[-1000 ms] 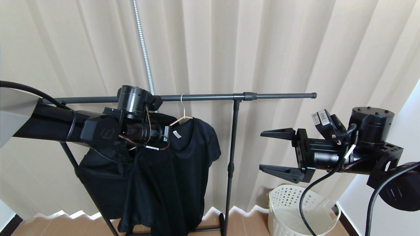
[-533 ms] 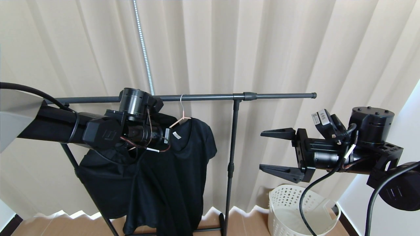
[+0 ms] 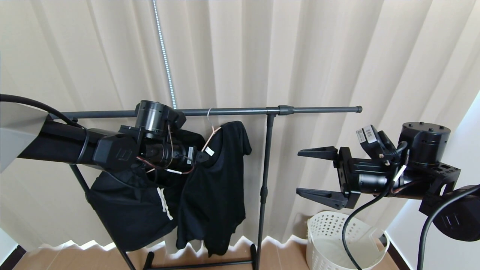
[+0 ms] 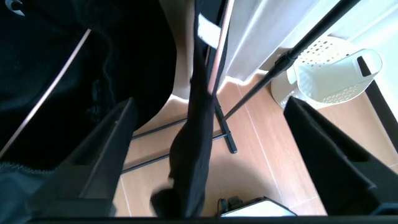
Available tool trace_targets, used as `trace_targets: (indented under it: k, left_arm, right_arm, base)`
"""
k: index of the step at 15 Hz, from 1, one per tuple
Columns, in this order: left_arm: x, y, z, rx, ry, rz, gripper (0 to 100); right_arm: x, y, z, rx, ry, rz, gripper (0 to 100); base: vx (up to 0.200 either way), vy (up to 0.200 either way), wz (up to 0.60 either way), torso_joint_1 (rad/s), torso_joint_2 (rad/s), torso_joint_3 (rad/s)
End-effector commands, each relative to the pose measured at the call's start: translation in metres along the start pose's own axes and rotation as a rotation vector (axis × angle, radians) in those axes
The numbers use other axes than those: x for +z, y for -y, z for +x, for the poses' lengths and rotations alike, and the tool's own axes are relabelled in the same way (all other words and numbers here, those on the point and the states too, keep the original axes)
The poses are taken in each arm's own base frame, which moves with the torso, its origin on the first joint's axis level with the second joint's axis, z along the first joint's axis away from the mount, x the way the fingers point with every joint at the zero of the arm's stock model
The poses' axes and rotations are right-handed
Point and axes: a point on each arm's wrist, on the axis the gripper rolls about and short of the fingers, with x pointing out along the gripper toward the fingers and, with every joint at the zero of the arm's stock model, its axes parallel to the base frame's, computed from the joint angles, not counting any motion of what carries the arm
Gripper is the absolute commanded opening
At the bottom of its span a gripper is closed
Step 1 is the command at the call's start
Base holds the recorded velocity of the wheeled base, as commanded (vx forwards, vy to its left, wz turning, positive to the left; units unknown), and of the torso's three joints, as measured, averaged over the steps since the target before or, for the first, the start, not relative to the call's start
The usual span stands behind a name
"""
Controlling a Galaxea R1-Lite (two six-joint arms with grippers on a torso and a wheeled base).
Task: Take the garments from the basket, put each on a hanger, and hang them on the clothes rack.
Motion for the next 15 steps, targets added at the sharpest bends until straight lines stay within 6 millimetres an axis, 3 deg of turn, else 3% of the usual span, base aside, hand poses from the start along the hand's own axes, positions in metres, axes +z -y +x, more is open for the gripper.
trace_targets:
  k: [1,4,8,10,15]
  left_arm:
    - [0.001,0.000,-0.004,0.000,0.006,-0.001,100]
    - [0.002,0.000,-0.012,-0.001,0.015,0.001,100]
    - [-0.002,-0.001,-0.043,0.001,0.034,0.001,100]
    - [-0.008,0.000,-0.073,-0.002,0.057,0.004,100]
    - [-0.033,-0.001,-0.126,-0.003,0.083,0.005,100]
  right_arm:
    - [-0.001,0.000,0.000,0.001,-0.001,0.002,100]
    - [-0.001,0.000,0.000,0.001,-0.001,0.002,100]
    - [0.004,0.003,0.004,-0.122,-0.025,-0.014,100]
    - [0.020,-0.005,0.010,-0.210,-0.014,0.005,100]
    - [0.048,-0.023,-0.007,-0.235,0.051,0.032,100]
  base:
    - [0.000,0.000,0.00,0.000,0.00,0.000]
    - [0.000,0.000,0.00,0.000,0.00,0.000]
    - [0.000,0.000,0.00,0.000,0.00,0.000]
    - [0.000,0.000,0.00,0.000,0.00,0.000]
    - [0.000,0.000,0.00,0.000,0.00,0.000]
